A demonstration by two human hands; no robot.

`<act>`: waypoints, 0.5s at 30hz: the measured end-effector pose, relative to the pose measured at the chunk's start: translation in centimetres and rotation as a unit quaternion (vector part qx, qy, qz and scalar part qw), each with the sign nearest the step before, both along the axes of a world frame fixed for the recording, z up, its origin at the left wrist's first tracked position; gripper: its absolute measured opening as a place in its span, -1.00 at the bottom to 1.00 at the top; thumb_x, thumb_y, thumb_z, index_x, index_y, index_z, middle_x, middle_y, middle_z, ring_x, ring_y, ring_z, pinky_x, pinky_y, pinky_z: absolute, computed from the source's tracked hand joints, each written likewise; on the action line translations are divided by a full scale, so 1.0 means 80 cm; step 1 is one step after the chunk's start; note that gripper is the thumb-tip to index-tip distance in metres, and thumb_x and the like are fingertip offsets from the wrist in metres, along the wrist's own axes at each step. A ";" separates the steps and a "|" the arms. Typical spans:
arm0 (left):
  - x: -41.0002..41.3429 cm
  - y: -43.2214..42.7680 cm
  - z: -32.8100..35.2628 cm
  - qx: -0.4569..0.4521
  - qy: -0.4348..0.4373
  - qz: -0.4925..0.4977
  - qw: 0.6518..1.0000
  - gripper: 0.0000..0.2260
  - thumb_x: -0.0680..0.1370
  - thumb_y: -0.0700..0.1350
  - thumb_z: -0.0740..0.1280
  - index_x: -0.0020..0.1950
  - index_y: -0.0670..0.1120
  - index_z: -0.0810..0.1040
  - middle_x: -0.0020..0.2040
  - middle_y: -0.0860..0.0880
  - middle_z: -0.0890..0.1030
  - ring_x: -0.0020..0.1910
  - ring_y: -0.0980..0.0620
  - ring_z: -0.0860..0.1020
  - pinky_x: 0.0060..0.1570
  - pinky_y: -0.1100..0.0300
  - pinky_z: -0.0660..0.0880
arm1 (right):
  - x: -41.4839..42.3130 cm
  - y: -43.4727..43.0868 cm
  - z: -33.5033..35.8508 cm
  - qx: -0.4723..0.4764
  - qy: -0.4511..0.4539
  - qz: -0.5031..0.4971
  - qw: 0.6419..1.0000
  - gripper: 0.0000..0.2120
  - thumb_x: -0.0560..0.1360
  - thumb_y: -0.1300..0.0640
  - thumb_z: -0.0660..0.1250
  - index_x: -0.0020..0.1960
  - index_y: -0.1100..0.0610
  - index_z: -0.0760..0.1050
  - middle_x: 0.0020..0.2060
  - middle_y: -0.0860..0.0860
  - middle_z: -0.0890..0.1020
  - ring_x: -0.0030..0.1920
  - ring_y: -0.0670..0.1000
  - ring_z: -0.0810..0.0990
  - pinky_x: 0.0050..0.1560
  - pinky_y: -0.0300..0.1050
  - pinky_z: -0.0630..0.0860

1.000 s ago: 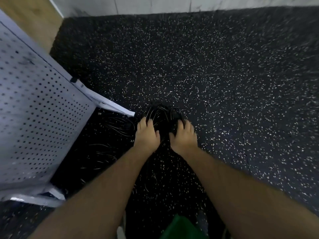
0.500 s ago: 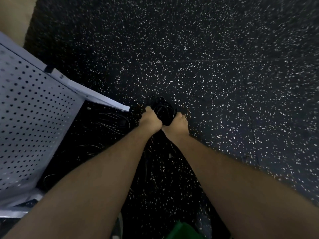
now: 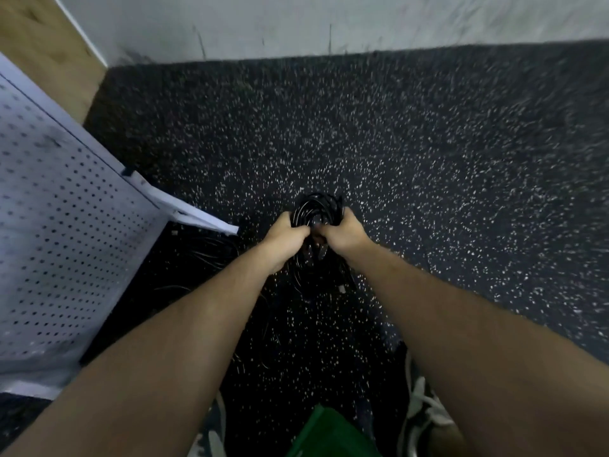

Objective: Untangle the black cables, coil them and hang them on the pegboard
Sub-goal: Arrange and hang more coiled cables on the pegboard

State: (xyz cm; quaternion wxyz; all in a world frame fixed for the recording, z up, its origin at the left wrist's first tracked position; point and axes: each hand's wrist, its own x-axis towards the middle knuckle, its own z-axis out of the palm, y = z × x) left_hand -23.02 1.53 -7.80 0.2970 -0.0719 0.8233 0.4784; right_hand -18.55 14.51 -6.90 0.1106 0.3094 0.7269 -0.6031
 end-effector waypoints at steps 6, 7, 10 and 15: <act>0.019 -0.007 0.124 0.126 0.031 0.051 0.990 -0.75 0.53 -0.24 0.40 0.19 -0.10 0.50 -0.06 -0.13 0.67 -0.17 -0.06 0.65 -0.14 -0.02 0.65 | 0.015 0.002 0.131 -0.009 0.074 0.036 0.997 -0.92 0.58 0.15 0.38 -0.02 -0.03 0.54 -0.03 0.00 0.70 0.04 0.08 0.69 0.20 0.07 0.61; 0.022 -0.011 0.147 0.130 0.052 0.049 0.989 -0.75 0.53 -0.23 0.42 0.19 -0.10 0.52 -0.09 -0.11 0.68 -0.20 -0.03 0.64 -0.19 0.04 0.61 | 0.018 -0.002 0.153 0.011 0.089 0.050 0.995 -0.94 0.55 0.10 0.42 0.00 -0.03 0.57 -0.02 0.00 0.70 0.04 0.05 0.68 0.21 0.05 0.60; 0.034 -0.028 0.223 0.158 0.100 0.063 0.980 -0.90 0.61 -0.26 0.32 0.09 -0.11 0.55 -0.26 -0.06 0.59 -0.36 0.03 0.53 -0.27 0.09 0.49 | 0.001 0.002 0.177 0.067 0.138 0.073 0.985 -0.70 0.28 -0.15 0.52 -0.02 -0.11 0.65 0.10 0.03 0.63 0.15 0.14 0.62 0.26 0.08 0.56; 0.067 -0.059 0.358 0.253 0.120 0.040 0.959 -0.85 0.61 -0.37 0.20 0.01 -0.16 0.48 -0.39 -0.01 0.43 -0.47 0.04 0.28 -0.46 0.18 0.25 | 0.050 -0.035 0.348 -0.029 0.203 0.101 0.974 -0.58 0.40 0.29 0.40 0.20 -0.02 0.47 -0.04 0.03 0.62 -0.03 -0.01 0.61 -0.07 -0.15 0.54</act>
